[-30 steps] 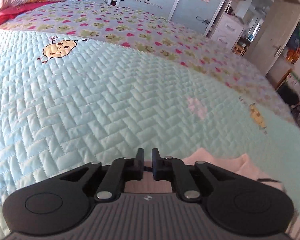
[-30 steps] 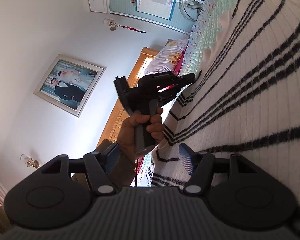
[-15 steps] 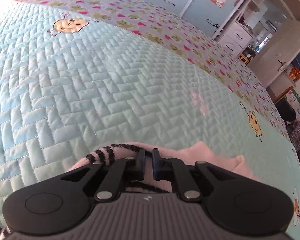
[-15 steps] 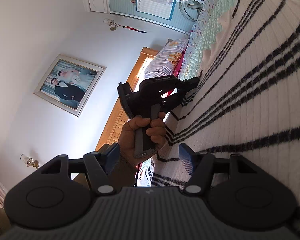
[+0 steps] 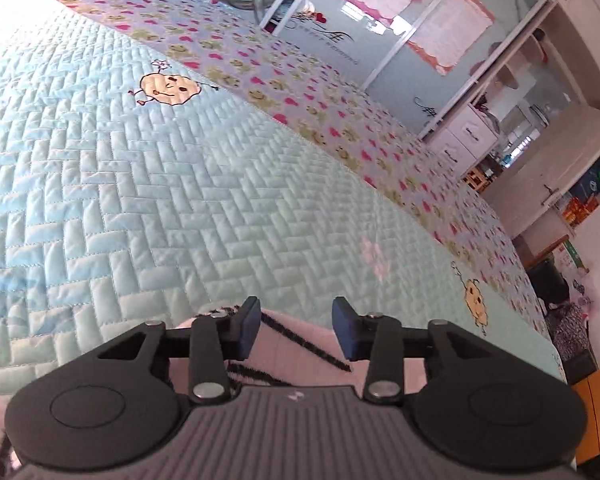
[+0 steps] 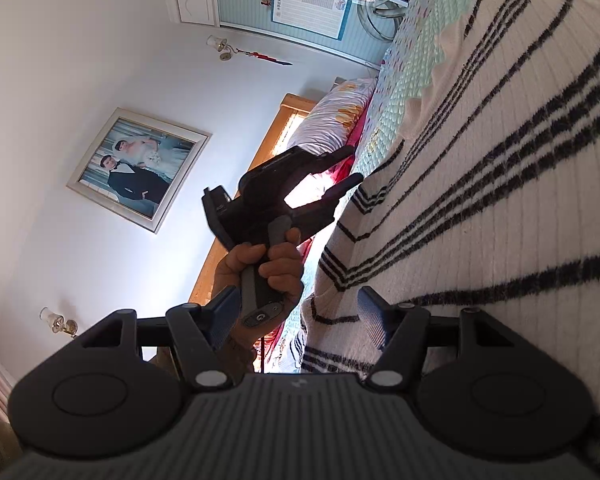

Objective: Fold clothes

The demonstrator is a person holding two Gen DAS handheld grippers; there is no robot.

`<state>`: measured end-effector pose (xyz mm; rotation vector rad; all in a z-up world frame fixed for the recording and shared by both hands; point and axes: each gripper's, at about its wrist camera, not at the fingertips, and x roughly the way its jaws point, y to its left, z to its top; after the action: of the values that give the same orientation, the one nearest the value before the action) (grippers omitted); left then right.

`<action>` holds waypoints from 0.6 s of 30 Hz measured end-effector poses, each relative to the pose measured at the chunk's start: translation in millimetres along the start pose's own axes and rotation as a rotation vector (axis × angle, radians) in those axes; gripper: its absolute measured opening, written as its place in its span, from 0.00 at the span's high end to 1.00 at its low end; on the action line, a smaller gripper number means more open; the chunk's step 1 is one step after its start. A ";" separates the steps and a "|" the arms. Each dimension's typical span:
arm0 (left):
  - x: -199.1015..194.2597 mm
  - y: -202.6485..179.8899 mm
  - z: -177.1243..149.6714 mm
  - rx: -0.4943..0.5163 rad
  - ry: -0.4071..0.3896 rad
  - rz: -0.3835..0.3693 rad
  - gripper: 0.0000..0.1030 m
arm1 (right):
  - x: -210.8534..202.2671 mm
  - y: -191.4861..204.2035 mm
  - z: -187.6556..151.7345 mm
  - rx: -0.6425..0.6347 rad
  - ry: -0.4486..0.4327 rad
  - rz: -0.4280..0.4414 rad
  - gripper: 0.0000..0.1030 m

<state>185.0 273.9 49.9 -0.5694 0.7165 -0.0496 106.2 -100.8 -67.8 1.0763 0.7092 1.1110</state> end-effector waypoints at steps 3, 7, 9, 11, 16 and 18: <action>11.4 3.4 -10.0 0.086 0.054 0.121 0.50 | 0.5 0.1 0.3 0.000 0.000 0.000 0.36; 4.9 1.7 -18.7 0.059 0.007 0.153 0.57 | 0.5 -0.4 0.5 0.001 -0.001 0.001 0.36; -3.5 -5.0 -22.4 0.026 -0.002 0.133 0.55 | 0.3 -0.7 0.4 0.000 -0.001 0.001 0.36; -12.0 -16.3 -32.2 0.044 0.037 0.088 0.51 | 0.1 -0.5 0.6 0.002 -0.001 0.001 0.36; -28.3 -34.7 -53.3 0.149 0.082 0.084 0.45 | -0.7 -1.3 0.3 0.004 -0.002 0.001 0.36; -33.7 -38.3 -58.8 0.187 0.070 0.115 0.47 | -0.7 -0.8 0.7 0.005 -0.002 0.001 0.36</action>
<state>127.9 221.2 54.0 -0.3482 0.8027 -0.0291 106.9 -101.7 -68.3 1.0824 0.7098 1.1094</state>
